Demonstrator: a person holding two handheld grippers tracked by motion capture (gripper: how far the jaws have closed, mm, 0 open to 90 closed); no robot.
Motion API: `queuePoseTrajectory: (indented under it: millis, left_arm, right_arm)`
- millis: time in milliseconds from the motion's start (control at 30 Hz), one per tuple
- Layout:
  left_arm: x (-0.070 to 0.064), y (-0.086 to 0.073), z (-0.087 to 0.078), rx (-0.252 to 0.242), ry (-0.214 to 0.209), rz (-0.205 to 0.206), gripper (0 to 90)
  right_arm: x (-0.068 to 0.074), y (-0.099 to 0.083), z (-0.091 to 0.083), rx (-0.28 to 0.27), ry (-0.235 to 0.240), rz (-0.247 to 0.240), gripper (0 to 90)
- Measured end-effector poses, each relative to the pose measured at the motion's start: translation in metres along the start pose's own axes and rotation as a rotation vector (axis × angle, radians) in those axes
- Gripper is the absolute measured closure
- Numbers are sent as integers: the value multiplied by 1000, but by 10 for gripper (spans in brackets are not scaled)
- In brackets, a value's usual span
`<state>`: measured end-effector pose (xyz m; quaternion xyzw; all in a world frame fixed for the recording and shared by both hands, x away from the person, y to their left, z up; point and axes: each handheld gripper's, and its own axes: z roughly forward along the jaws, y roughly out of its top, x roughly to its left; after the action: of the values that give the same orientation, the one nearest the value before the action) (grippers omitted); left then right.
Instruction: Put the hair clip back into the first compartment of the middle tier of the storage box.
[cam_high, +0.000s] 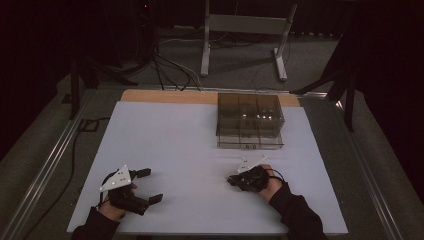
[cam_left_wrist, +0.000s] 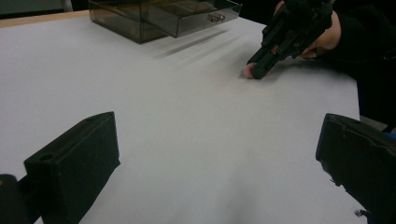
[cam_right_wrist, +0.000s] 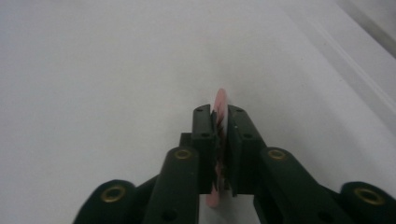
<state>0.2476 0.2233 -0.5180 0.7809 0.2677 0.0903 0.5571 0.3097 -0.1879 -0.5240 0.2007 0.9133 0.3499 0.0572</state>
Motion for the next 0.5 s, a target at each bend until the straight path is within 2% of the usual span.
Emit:
queuePoseTrajectory:
  millis: [267,500]
  left_arm:
    - [0,0,0,3,-1,-1,4]
    - [0,0,0,1,0,1,4]
  right_arm:
    - [-1,1,0,1,21,21,853]
    - [0,3,-2,-1,34,12,855]
